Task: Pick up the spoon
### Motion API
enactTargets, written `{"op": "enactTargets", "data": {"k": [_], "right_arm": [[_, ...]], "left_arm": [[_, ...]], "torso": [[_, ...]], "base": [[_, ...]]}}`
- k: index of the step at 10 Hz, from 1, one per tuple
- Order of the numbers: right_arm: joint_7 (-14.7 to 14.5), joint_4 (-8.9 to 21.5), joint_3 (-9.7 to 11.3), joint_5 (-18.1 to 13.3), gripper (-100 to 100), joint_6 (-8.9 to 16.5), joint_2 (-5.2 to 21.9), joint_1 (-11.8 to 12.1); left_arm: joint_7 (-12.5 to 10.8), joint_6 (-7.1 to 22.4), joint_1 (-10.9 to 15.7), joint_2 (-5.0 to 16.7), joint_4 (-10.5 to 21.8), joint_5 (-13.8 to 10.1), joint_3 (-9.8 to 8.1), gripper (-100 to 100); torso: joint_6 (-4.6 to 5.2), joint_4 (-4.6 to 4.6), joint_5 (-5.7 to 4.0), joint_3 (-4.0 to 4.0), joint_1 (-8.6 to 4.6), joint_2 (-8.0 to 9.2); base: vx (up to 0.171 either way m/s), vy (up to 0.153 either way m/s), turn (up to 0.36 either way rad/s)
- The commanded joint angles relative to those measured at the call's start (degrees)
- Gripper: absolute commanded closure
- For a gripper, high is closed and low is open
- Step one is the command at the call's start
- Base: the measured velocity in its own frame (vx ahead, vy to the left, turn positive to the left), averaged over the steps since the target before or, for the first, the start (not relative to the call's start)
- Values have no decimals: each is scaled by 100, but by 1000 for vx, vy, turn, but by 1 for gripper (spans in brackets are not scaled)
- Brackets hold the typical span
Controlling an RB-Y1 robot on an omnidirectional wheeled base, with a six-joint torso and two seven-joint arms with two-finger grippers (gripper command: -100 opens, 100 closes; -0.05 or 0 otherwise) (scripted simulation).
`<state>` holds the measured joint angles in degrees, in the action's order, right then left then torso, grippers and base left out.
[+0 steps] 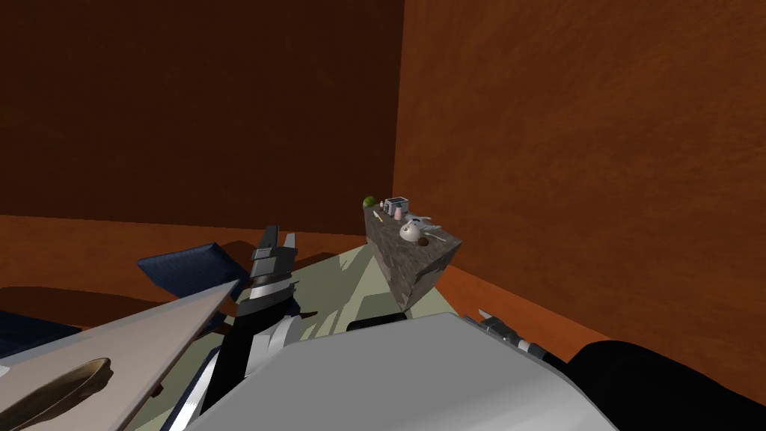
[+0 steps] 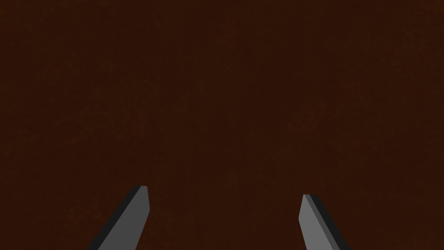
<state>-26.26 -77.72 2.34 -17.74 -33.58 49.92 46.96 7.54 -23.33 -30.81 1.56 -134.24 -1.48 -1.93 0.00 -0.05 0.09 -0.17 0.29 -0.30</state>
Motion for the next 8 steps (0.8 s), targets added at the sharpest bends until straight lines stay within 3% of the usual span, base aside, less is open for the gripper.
{"op": "enactTargets", "data": {"k": [1,2,3,4,5,6,8], "right_arm": [[-10,177,-9,-12,-100,-33,58,-4],[-102,343,-27,-134,-100,-14,308,13],[-102,494,-27,-134,-100,-14,308,13],[-189,639,-44,-253,-100,5,548,21],[-189,803,-44,-253,-100,5,548,21],[-271,1103,-61,-370,-100,25,763,21],[-346,1393,-77,-484,-100,44,994,13]], "left_arm": [[0,0,0,0,0,0,0,0],[0,0,0,0,0,0,0,0],[0,0,0,0,0,0,0,0],[0,0,0,0,0,0,0,0],[0,0,0,0,0,0,0,0],[0,0,0,0,0,0,0,0],[0,0,-1,0,0,0,0,0]], "torso": [[0,0,0,0,0,0],[2,3,-3,8,-15,14],[-2,2,-4,3,-12,3],[1,0,-3,0,-10,0],[-3,-2,-1,-8,3,-16],[0,-3,-1,-8,2,-13],[-4,-8,4,-21,18,-38]], "base": [[42,34,-4],[87,57,88],[98,64,70],[143,105,96],[123,93,53],[145,123,108],[183,108,92]]}}
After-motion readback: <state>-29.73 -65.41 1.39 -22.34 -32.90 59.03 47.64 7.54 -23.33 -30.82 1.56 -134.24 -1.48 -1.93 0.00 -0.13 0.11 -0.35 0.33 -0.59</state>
